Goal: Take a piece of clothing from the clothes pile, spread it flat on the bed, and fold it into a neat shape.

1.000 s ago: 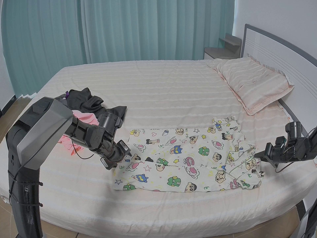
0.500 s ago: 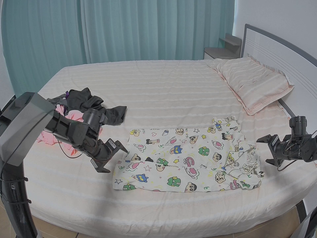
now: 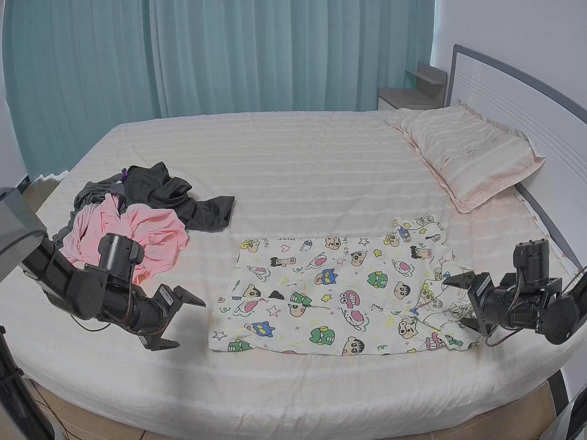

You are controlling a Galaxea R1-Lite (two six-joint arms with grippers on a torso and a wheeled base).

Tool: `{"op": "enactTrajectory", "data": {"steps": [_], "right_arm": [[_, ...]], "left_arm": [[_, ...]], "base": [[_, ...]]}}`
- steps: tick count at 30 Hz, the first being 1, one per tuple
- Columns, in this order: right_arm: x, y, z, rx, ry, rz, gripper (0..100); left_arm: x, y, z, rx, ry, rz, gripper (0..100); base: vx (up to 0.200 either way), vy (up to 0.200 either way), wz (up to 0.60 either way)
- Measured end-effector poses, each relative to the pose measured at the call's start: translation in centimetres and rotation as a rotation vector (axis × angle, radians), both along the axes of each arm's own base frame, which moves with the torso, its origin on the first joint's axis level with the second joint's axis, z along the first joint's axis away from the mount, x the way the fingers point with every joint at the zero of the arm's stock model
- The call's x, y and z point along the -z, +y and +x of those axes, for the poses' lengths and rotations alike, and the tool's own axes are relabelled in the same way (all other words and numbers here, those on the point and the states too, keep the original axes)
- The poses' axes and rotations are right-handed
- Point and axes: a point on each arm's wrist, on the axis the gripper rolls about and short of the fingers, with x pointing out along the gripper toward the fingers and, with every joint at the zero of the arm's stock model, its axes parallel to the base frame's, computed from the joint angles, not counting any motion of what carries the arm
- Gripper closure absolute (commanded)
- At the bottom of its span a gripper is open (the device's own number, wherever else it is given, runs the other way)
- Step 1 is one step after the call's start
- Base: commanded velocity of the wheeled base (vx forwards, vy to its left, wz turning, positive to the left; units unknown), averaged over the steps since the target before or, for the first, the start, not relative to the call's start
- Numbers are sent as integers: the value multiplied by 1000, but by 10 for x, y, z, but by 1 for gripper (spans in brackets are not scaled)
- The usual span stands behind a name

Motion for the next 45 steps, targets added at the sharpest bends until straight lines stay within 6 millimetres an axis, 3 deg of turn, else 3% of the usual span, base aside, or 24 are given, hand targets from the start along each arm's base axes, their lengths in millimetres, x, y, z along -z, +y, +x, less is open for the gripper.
{"op": "enactTrajectory", "data": {"steps": [8, 20, 25, 45], "right_arm": [[33, 8, 4, -3, -44, -4, 0], [74, -4, 7, 112, -1, -82, 0], [77, -5, 9, 121, 2, -89, 0], [58, 2, 6, 163, -113, -76, 0]], "left_arm": [[1, 4, -22, 2, -15, -15, 0], [2, 2, -30, 14, -5, -23, 0], [3, 2, -31, 17, -1, -22, 0], [5, 1, -35, 23, -35, -24, 0]], "base": [[0, 0, 0], [0, 0, 0], [0, 0, 0], [0, 0, 0]]}}
